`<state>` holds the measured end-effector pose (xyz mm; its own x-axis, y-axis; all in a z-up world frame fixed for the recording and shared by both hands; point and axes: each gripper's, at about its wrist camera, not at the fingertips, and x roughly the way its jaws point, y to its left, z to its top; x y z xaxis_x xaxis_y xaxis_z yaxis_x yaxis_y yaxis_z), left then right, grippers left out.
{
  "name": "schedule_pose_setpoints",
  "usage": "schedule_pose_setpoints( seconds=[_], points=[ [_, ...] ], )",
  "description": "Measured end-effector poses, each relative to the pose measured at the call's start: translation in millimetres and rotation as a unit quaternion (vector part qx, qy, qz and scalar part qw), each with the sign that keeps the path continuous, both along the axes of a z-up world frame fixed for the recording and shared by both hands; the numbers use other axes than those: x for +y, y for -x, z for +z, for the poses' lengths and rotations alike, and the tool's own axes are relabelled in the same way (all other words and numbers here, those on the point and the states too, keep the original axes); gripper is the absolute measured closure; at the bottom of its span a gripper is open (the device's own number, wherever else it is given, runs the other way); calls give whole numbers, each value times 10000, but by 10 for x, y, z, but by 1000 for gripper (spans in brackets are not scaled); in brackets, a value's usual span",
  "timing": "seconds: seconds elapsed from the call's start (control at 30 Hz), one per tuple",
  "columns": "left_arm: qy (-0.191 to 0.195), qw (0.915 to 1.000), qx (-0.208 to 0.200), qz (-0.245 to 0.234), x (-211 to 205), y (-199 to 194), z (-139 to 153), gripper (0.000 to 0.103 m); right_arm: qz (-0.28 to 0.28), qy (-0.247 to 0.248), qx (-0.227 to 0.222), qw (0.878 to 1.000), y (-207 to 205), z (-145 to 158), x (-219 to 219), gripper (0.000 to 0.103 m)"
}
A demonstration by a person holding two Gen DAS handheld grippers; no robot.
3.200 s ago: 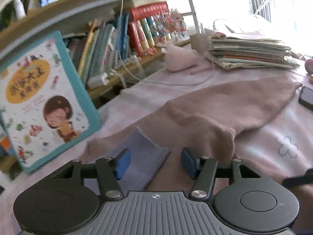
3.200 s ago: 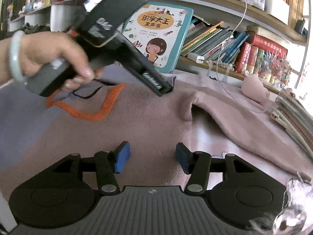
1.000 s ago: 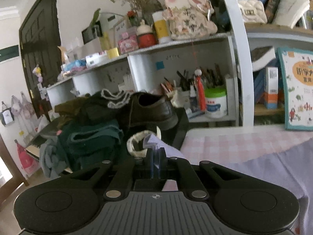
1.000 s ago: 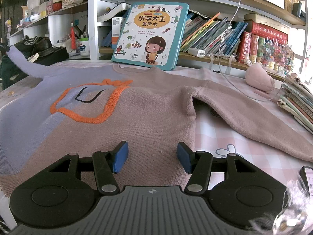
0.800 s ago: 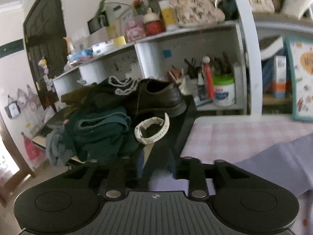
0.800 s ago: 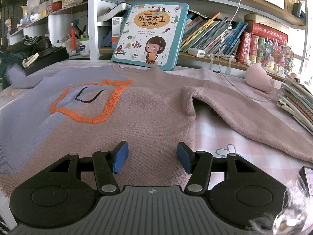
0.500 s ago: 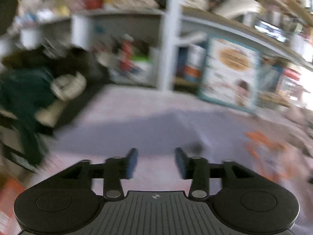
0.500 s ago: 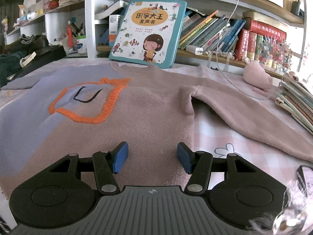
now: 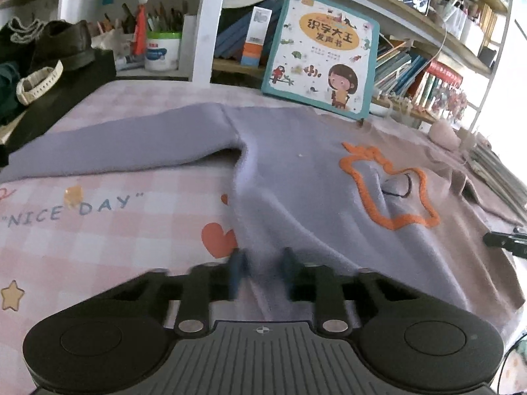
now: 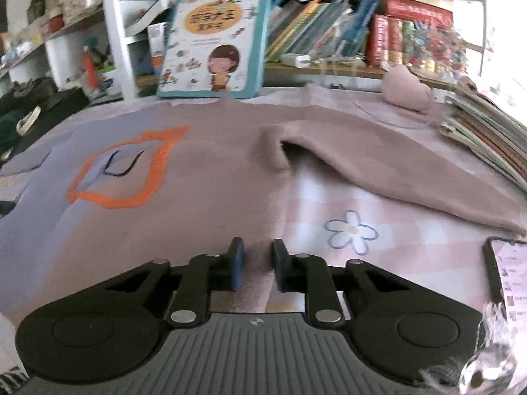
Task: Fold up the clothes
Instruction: 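Pinch the sweater body with both grippers and pull it flat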
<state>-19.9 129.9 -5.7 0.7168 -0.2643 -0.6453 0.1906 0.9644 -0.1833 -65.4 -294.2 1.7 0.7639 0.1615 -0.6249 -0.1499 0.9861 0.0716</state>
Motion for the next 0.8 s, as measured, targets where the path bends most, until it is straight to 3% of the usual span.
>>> schedule_pose_setpoints(
  seconds=[0.13, 0.3, 0.37, 0.5, 0.57, 0.8],
  points=[
    [103, 9999, -11, 0, 0, -17, -15, 98, 332, 169, 46, 9993, 79, 55, 88, 94],
    [94, 9987, 68, -490, -178, 85, -9, 98, -219, 380, 81, 9990, 150, 100, -204, 94],
    [-99, 9980, 53, -625, -245, 170, 8, 98, -287, 550, 116, 9980, 205, 91, -205, 94],
    [-109, 9993, 130, -332, -77, 257, 8, 99, 58, 240, 226, 9994, 336, 84, -78, 94],
    [-116, 9995, 153, -233, -9, 301, 12, 99, 125, 338, 188, 9992, 372, 60, -10, 94],
    [-60, 9997, 85, -211, -52, 366, -6, 99, -66, 314, 165, 9993, 317, 54, -44, 94]
  ],
)
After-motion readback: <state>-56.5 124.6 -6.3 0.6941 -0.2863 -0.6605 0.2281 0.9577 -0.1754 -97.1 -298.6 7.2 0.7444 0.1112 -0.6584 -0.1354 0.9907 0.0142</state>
